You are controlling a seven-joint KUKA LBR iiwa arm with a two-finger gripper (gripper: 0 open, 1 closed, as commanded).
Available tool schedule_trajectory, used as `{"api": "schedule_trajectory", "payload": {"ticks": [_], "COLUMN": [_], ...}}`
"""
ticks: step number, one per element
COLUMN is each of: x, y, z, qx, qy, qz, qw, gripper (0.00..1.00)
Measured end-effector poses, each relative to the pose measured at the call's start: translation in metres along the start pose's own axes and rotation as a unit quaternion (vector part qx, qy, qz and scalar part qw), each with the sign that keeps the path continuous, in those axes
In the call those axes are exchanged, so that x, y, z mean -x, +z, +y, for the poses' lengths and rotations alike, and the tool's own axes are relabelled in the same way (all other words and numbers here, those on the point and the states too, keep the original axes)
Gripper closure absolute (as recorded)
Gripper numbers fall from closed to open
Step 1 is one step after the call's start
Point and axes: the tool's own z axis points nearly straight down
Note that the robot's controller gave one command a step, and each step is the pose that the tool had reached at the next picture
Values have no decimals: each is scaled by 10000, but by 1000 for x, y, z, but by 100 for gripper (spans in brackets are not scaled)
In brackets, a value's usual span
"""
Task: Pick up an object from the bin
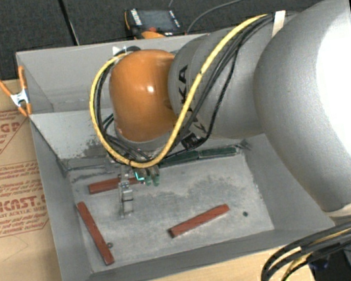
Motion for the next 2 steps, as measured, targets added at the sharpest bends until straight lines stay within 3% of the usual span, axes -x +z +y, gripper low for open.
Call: {"api": "schedule_trajectory", "payload": {"ticks": [1,2], "x": [2,-17], "y": [-5,23], "z": [-1,-35], "qx": [6,-8], "qy": [10,-118], "qz": [-36,-16], "qw": [10000,9999], "gripper": [100,100]}}
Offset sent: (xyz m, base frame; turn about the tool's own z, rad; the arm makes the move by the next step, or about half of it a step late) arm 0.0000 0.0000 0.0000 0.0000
